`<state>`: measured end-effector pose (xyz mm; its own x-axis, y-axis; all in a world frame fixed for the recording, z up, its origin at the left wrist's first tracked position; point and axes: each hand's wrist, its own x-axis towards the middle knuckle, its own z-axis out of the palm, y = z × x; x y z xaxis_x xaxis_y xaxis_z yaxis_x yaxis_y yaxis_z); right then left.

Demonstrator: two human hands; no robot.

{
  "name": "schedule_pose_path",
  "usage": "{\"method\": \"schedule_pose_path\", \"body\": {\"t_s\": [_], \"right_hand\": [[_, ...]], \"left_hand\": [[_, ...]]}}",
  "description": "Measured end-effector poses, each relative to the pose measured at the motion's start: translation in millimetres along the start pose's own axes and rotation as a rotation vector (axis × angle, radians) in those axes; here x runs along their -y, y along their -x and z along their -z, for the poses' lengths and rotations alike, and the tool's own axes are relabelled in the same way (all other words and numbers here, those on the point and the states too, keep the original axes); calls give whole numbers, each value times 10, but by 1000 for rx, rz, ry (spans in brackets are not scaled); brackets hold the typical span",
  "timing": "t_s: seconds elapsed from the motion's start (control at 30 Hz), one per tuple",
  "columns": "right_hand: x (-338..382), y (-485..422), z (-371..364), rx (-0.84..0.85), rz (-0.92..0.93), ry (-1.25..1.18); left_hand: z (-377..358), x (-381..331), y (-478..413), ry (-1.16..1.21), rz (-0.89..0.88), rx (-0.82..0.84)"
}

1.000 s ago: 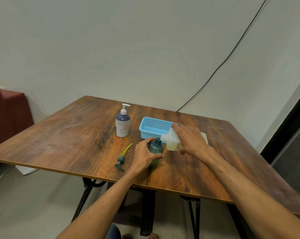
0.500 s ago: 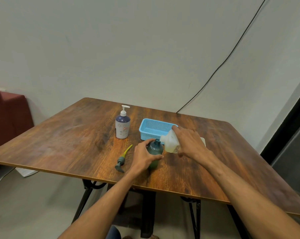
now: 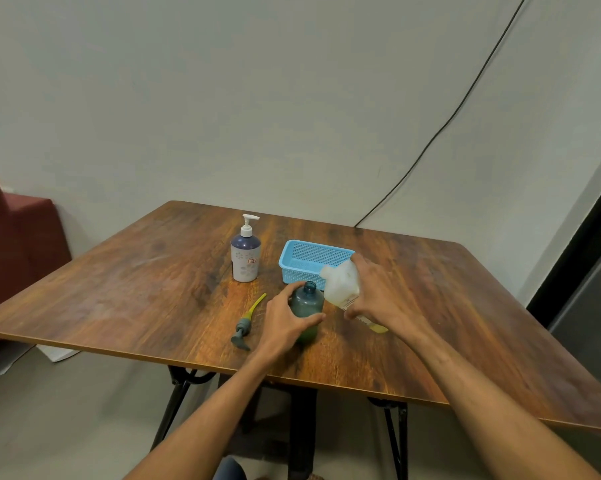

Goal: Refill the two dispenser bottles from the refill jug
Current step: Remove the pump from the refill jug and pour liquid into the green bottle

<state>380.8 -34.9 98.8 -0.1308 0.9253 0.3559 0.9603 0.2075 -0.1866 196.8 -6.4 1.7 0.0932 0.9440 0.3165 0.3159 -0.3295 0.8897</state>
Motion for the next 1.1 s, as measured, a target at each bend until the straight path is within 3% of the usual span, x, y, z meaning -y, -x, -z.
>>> {"method": "schedule_pose_path", "body": {"t_s": [0.47, 1.1], "right_hand": [[-450, 68, -204, -260, -290, -684], [-705, 396, -692, -393, -478, -773]], "left_hand": [[-23, 80, 36, -27, -2, 34], [-16, 66, 69, -40, 22, 74]]}}
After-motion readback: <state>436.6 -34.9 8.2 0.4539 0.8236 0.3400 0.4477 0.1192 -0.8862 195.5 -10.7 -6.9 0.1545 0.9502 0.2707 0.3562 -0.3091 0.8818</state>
